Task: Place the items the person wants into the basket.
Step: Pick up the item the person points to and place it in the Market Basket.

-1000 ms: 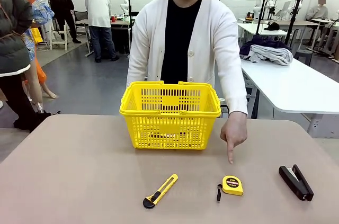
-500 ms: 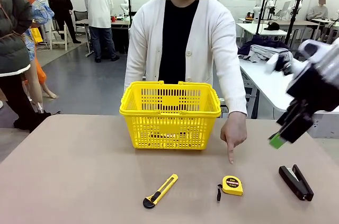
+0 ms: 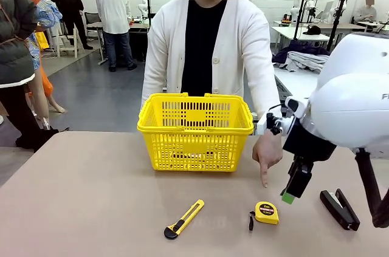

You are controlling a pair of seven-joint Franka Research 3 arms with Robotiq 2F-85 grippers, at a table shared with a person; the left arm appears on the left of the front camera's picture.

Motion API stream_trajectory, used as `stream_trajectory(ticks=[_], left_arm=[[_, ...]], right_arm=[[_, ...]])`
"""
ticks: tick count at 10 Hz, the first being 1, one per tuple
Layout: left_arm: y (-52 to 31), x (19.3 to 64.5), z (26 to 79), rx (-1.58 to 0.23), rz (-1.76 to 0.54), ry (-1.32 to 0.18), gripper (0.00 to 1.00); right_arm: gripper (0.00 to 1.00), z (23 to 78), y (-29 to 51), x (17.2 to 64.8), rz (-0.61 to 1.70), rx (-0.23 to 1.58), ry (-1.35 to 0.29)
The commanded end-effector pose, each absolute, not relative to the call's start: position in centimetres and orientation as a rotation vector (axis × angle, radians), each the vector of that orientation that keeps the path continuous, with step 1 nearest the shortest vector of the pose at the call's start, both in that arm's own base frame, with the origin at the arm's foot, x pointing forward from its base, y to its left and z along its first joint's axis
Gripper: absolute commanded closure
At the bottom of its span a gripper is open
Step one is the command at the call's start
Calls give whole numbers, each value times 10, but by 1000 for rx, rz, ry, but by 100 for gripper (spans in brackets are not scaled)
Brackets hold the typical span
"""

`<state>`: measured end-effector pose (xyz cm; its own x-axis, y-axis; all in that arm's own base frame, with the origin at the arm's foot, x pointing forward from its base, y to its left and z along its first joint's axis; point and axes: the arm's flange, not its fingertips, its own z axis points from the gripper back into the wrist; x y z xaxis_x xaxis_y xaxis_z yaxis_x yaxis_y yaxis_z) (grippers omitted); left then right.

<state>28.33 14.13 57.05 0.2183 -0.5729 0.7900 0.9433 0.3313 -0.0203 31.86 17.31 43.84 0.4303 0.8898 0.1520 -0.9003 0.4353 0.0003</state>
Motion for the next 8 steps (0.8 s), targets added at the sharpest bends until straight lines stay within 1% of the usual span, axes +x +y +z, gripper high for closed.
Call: stream_trajectory(ticks=[1,8], left_arm=[[143,283,571,-585,-1149,-804,0],[143,283,571,-585,-1149,-804,0]], right_arm=[[0,446,168,319,1104,78,-161],[0,446,168,319,1104,78,-161]])
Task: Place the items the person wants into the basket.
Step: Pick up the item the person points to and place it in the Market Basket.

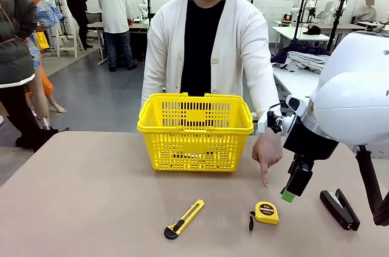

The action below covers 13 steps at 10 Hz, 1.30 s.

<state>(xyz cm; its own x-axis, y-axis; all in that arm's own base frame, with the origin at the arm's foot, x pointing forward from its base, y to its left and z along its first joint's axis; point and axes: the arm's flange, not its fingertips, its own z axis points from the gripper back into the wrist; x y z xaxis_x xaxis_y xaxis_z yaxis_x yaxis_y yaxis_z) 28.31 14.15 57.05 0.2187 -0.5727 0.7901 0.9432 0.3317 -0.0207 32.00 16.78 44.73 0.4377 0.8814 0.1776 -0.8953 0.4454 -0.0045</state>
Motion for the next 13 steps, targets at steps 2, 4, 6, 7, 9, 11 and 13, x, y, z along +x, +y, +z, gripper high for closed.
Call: stream_trajectory(ticks=[2,4,6,7,9,11,13], left_arm=[[143,283,571,-585,-1149,-804,0],[143,283,571,-585,-1149,-804,0],[143,283,571,-585,-1149,-804,0],[143,283,571,-585,-1149,-804,0],[143,283,571,-585,-1149,-804,0],[143,283,571,-585,-1149,-804,0],[143,283,571,-585,-1149,-804,0]], right_arm=[[0,425,179,335,1166,36,-146],[0,394,204,355,1193,-16,-114],[0,366,220,372,1199,-55,-73],[0,354,224,381,1197,-74,-77],[0,339,226,392,1193,-59,-51],[0,323,227,401,1211,-73,-30],[0,314,228,405,1313,-78,-42]])
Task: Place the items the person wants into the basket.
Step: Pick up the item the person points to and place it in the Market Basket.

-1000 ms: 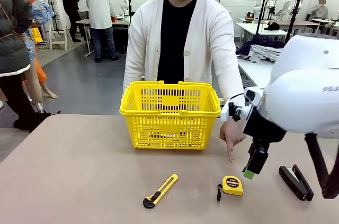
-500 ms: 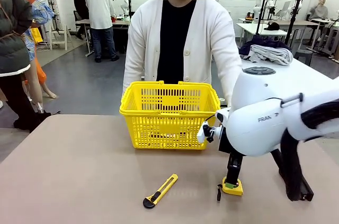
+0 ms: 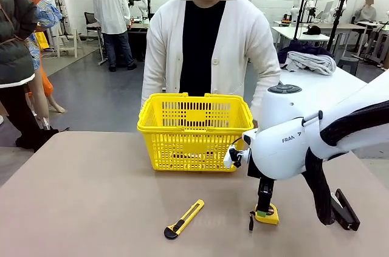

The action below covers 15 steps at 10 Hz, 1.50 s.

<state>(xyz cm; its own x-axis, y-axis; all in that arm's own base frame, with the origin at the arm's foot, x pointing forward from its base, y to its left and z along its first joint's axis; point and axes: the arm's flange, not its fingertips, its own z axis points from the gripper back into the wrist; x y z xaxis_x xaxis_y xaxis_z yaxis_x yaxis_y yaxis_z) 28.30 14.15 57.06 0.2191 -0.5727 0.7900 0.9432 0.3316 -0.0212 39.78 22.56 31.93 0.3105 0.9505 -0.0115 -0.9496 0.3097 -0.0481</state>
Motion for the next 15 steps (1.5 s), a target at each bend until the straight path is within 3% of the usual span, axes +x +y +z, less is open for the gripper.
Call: stream_trajectory(ticks=[1,14,15], left_arm=[[143,283,571,-585,-1149,-804,0],[143,283,571,-585,-1149,-804,0],[143,283,571,-585,-1149,-804,0]], right_arm=[[0,309,227,407,1344,-47,-49],[0,300,224,386,1433,1,-21],[46,300,223,388,1433,7,-16]])
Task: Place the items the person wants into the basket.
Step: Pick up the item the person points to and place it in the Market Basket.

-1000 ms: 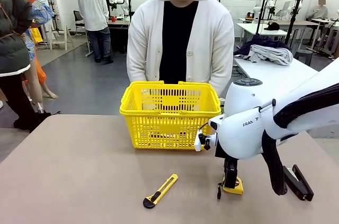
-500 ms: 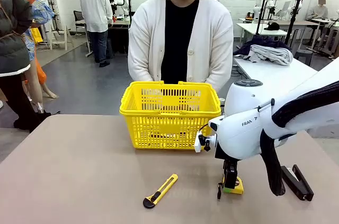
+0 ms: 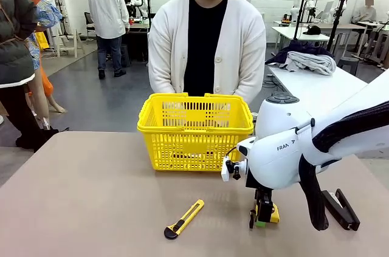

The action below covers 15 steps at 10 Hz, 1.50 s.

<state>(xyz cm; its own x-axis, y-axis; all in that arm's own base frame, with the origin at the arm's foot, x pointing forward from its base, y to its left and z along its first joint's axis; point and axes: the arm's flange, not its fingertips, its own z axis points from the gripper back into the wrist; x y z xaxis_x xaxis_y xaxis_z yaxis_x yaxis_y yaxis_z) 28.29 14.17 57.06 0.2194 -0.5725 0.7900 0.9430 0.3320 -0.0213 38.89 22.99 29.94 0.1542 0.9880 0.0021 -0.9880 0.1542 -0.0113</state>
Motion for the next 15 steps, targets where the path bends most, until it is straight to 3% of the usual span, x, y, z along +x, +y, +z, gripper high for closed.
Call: stream_trajectory(ticks=[1,2,4,5,7,13,15], left_arm=[[143,283,571,-585,-1149,-804,0],[143,283,571,-585,-1149,-804,0],[143,283,571,-585,-1149,-804,0],[143,283,571,-585,-1149,-804,0],[143,283,571,-585,-1149,-804,0],[143,283,571,-585,-1149,-804,0],[143,283,571,-585,-1149,-804,0]], right_arm=[[59,300,222,388,1431,5,-12],[100,301,222,388,1428,8,-10],[100,302,222,388,1428,8,-9],[86,302,222,390,1417,-11,-7],[100,309,224,388,1387,-28,-1],[100,525,264,312,1216,-164,-48],[100,569,275,296,1155,-206,-91]])
